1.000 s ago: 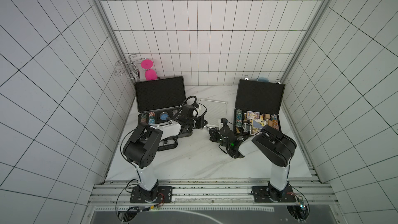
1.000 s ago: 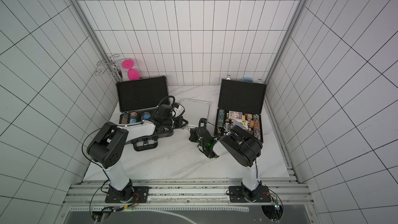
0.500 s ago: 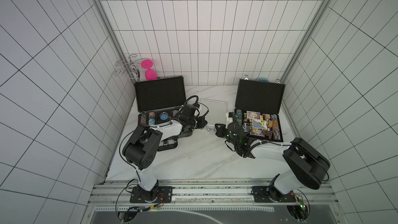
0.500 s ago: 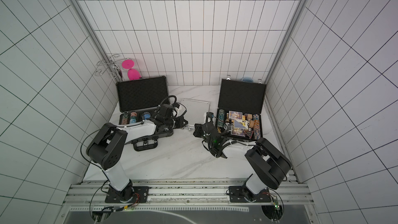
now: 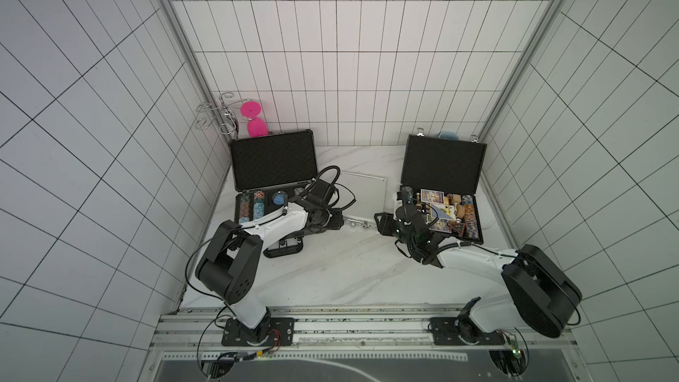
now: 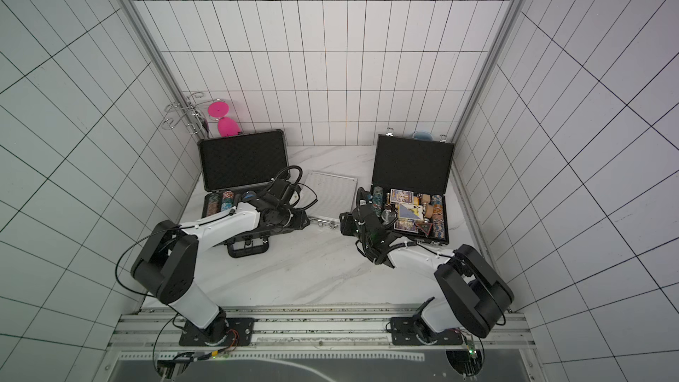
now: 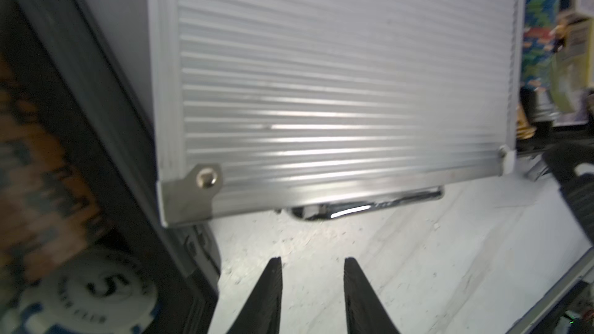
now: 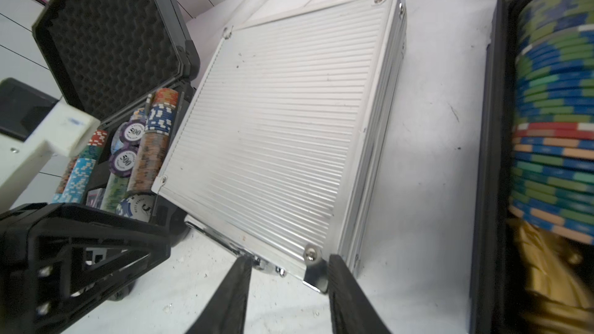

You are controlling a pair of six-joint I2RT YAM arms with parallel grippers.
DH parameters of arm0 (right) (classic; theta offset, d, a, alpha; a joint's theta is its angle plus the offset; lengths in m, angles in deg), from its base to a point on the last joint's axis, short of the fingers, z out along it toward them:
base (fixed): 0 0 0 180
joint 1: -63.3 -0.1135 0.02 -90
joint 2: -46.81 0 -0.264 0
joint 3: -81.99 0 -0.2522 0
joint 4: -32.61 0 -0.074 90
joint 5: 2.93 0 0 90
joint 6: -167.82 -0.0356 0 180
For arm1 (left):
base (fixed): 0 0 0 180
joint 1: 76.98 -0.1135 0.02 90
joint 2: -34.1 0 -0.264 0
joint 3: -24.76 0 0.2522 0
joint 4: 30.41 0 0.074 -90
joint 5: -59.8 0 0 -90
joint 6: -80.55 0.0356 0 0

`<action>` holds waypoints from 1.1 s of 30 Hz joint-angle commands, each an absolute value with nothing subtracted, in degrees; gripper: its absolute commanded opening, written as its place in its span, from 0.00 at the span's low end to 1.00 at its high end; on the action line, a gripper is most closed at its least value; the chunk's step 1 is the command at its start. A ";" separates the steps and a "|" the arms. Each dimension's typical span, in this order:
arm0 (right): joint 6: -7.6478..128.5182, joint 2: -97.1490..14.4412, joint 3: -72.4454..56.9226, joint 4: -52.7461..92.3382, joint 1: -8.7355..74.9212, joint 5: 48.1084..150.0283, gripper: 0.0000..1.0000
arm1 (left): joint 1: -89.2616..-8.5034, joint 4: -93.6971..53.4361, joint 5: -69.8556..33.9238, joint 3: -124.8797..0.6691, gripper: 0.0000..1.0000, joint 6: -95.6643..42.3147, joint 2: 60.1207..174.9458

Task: Close the poker set cases
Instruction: Move the poker set case to the center of the board.

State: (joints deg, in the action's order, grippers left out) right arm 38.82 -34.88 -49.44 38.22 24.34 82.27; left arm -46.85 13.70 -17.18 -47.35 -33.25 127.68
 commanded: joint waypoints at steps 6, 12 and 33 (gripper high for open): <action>42.36 -33.29 -42.87 31.62 25.87 85.23 0.94 | -44.17 14.67 -19.87 -41.66 0.51 -34.57 121.23; 40.01 -29.79 -45.17 30.63 27.14 83.38 0.90 | -41.05 2.64 -19.47 -39.63 0.55 -48.65 120.25; 41.12 -16.26 -47.23 23.18 29.78 80.95 0.73 | -32.43 -18.44 -40.44 -32.92 0.54 -84.12 124.25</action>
